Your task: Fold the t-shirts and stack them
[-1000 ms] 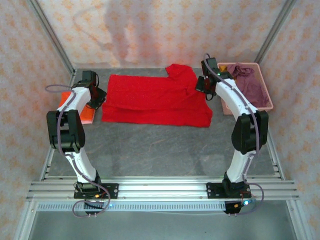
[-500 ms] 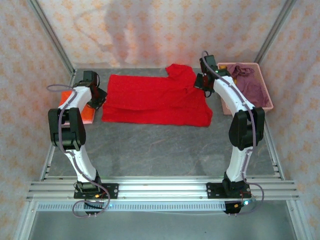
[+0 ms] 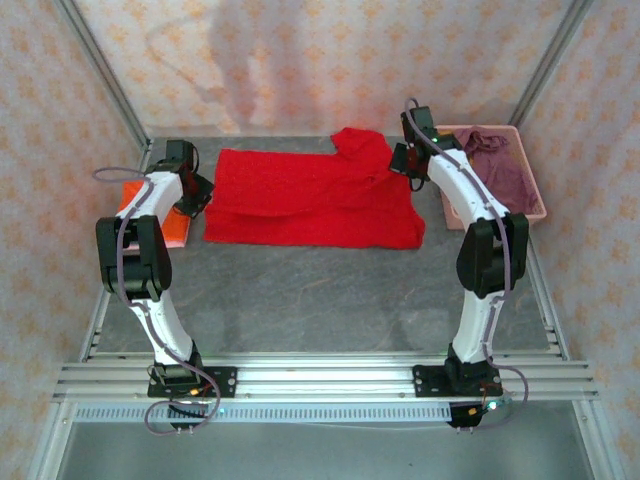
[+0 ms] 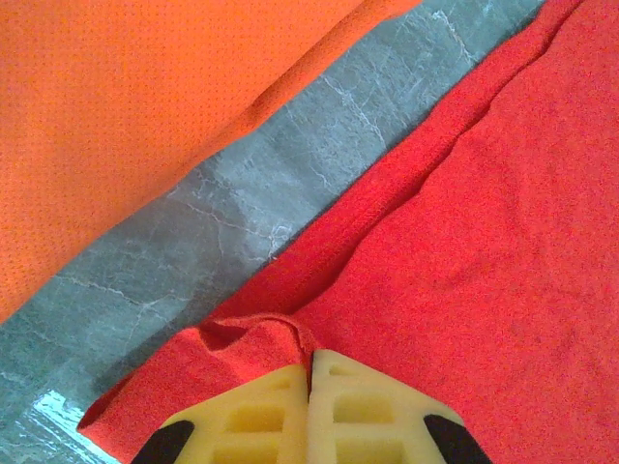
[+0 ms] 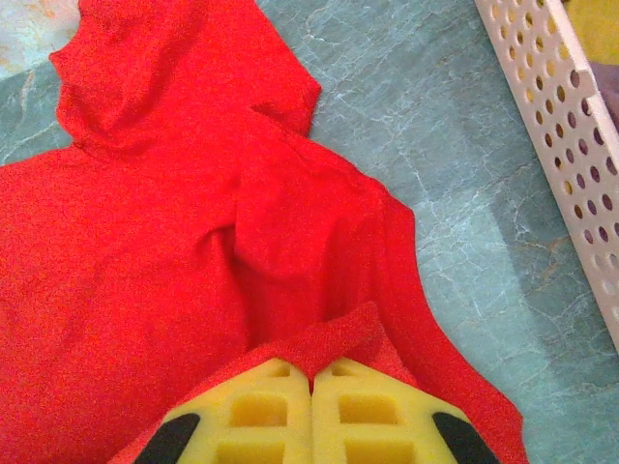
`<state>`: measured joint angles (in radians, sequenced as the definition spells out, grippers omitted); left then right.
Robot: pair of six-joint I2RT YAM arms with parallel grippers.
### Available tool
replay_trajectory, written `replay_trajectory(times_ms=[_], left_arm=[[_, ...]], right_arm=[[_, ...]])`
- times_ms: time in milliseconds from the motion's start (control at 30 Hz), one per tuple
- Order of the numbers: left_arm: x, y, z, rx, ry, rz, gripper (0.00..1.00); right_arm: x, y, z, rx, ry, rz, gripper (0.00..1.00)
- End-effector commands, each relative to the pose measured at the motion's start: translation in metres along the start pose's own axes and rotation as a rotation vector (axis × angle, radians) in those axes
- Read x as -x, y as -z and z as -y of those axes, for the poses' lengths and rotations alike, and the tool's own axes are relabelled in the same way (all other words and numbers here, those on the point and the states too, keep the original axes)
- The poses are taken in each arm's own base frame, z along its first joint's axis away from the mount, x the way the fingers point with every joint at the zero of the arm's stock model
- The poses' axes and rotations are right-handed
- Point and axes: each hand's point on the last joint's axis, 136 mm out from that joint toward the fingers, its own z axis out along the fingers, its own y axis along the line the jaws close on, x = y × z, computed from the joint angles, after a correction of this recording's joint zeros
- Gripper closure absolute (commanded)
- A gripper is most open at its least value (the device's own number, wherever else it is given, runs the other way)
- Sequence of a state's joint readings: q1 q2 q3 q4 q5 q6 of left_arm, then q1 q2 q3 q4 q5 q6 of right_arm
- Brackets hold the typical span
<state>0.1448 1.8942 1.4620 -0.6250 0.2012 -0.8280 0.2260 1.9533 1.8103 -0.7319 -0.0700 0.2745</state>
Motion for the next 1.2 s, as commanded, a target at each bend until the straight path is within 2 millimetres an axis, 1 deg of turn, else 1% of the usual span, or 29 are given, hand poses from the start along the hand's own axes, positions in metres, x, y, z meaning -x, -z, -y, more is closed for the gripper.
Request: replay_trajectory(times_ms=[0, 33, 67, 100, 267, 400, 533, 567, 600, 667, 800, 900, 933, 1033, 1100, 1133, 1167], left_arm=[[0.006, 0.003, -0.002, 0.026, -0.018, 0.012, 1.0], [0.006, 0.003, -0.002, 0.026, -0.019, 0.013, 1.0], [0.004, -0.005, -0.006, 0.042, -0.018, 0.0, 1.0], [0.003, -0.008, -0.006, 0.047, -0.018, -0.004, 1.0], [0.004, -0.011, -0.002, 0.036, -0.017, -0.013, 1.0], [0.006, -0.014, 0.004, 0.022, -0.013, -0.024, 0.95], [0.007, -0.018, 0.01, 0.005, -0.013, -0.03, 0.83], [0.007, -0.018, 0.012, 0.001, -0.015, -0.033, 0.78], [0.007, -0.018, 0.014, -0.006, -0.019, -0.035, 0.71], [0.008, -0.017, 0.019, -0.027, -0.022, -0.035, 0.52], [0.009, -0.01, 0.028, -0.071, -0.037, -0.028, 0.25], [0.007, -0.002, 0.034, -0.087, -0.066, -0.015, 0.08], [0.005, -0.001, 0.035, -0.093, -0.073, -0.015, 0.05], [-0.002, -0.001, 0.035, -0.106, -0.076, -0.02, 0.05], [-0.008, -0.006, 0.034, -0.112, -0.073, -0.032, 0.05], [-0.012, -0.009, 0.034, -0.113, -0.071, -0.041, 0.05], [-0.015, -0.013, 0.034, -0.116, -0.07, -0.05, 0.05]], right_arm=[[0.01, -0.005, 0.007, -0.035, 0.009, 0.024, 1.0], [0.01, -0.007, 0.007, -0.037, 0.009, 0.022, 1.0], [0.009, -0.009, 0.008, -0.037, 0.007, 0.017, 1.0], [0.009, -0.01, 0.007, -0.038, 0.008, 0.014, 1.0], [0.006, -0.016, 0.007, -0.039, 0.007, 0.004, 1.0], [0.005, -0.019, 0.006, -0.035, 0.006, -0.003, 1.0], [0.005, -0.019, 0.005, -0.029, 0.002, -0.003, 1.0], [0.005, -0.02, 0.005, -0.027, 0.0, -0.002, 1.0], [0.005, -0.02, 0.004, -0.025, 0.0, -0.002, 1.0], [0.006, -0.02, 0.003, -0.019, -0.003, -0.002, 1.0], [0.004, -0.021, 0.002, -0.012, -0.004, -0.007, 1.0], [0.004, -0.023, 0.001, -0.008, -0.008, -0.009, 1.0], [0.004, -0.023, 0.0, -0.006, -0.009, -0.007, 1.0], [0.005, -0.024, 0.0, -0.003, -0.01, -0.006, 0.99], [0.006, -0.024, -0.001, 0.0, -0.011, -0.005, 0.96], [0.006, -0.025, -0.002, 0.002, -0.011, -0.006, 0.89], [0.008, -0.026, -0.003, 0.008, -0.008, -0.004, 0.77]])
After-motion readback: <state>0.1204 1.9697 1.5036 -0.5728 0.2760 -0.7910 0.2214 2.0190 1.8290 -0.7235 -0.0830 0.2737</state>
